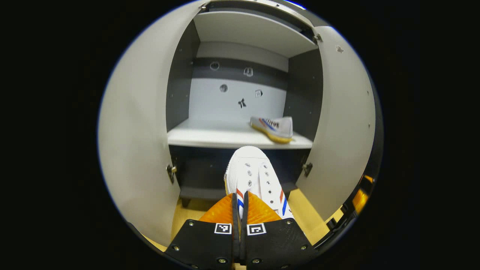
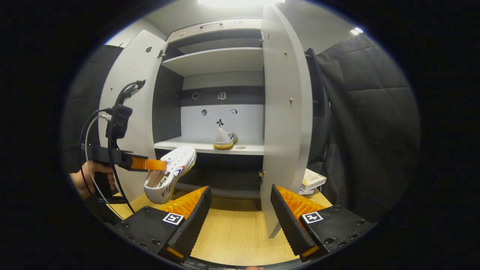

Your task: Grab one shoe with the right hand and put it into the shoe cabinet, grab the other shoe with the left hand and put it into the shoe cabinet; then close the right door with the right hand and the left door with the left hand.

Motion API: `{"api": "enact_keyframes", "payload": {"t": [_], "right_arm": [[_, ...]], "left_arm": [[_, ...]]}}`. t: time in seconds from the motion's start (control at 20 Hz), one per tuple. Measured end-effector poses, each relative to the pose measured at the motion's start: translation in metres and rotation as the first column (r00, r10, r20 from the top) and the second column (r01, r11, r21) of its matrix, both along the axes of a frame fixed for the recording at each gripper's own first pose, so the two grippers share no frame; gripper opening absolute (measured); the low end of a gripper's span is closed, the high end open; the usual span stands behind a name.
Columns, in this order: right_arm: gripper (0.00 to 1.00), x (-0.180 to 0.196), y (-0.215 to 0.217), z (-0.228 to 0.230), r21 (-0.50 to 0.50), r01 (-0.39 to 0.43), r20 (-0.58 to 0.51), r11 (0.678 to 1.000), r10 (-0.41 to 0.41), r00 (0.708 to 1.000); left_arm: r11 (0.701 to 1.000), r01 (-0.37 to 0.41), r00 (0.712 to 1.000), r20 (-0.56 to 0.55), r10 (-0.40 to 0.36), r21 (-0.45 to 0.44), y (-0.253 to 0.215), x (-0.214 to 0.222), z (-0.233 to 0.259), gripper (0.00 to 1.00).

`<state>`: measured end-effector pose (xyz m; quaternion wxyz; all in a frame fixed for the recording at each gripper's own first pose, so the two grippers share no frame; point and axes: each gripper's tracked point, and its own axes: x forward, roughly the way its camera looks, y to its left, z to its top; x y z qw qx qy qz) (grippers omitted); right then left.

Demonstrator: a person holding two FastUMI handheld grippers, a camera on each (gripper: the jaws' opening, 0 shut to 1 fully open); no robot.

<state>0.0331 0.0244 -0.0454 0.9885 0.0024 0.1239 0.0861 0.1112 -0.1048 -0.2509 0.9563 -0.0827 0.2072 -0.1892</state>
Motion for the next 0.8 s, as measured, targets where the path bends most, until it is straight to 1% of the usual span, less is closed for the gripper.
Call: {"api": "enact_keyframes", "payload": {"t": [0.15,0.3,0.55,0.8], "right_arm": [[0.98,-0.003,-0.008,0.001,0.012,0.009,0.006,1.0,-0.009,1.0],[0.98,-0.006,-0.012,0.004,0.019,0.008,0.017,1.0,-0.009,1.0],[0.98,-0.01,-0.018,0.001,0.011,0.02,0.014,1.0,-0.02,1.0],[0.98,-0.014,-0.021,-0.001,0.011,0.041,0.003,0.999,-0.041,0.999]], "left_arm": [[1.0,-0.007,0.999,0.036,0.007,-0.012,-0.002,0.003,-0.005,0.0],[1.0,-0.027,0.996,0.079,0.027,-0.001,0.0,0.003,0.001,0.0],[0.998,-0.054,0.991,0.121,0.055,-0.009,0.0,0.001,0.001,0.0],[0.997,-0.07,0.99,0.123,0.072,-0.017,0.0,0.0,-0.001,0.0]]}}
